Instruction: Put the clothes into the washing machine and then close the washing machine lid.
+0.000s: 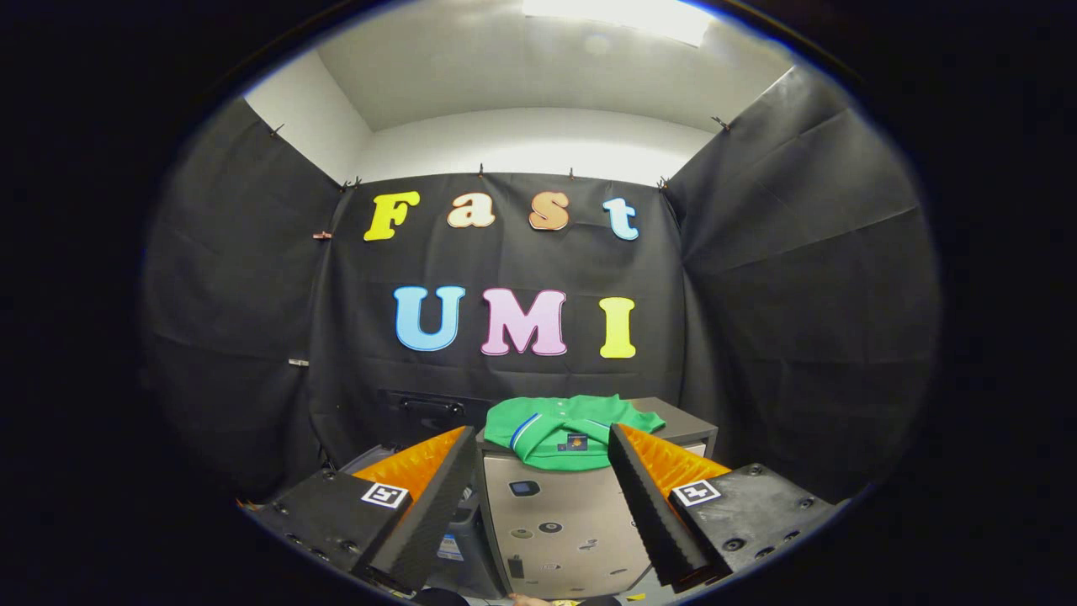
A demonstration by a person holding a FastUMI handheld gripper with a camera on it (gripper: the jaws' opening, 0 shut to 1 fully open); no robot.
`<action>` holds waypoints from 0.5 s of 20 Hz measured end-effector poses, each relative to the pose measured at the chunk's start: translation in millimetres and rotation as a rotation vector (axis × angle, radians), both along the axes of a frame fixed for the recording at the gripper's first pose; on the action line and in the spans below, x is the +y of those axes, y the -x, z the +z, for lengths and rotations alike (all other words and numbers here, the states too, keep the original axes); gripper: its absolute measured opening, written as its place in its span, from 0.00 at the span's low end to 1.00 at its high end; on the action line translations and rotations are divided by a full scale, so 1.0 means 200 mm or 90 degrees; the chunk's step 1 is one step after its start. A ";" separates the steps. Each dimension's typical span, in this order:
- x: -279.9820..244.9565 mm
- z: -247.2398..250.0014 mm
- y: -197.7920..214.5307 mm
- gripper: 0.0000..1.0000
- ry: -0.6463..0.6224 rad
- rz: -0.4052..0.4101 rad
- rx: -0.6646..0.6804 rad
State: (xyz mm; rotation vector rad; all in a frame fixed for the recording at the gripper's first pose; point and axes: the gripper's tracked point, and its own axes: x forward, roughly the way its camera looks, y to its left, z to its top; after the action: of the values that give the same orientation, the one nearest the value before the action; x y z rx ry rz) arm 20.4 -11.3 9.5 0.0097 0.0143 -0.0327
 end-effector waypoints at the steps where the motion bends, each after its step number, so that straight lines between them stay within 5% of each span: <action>1: 0.00 0.01 -0.03 0.98 -0.001 0.000 0.002; 10: -0.02 0.00 -0.48 0.98 0.011 0.011 0.057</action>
State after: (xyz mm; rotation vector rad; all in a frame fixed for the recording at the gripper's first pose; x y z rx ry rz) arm 117.0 -14.9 9.0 -0.0089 0.1029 -0.0164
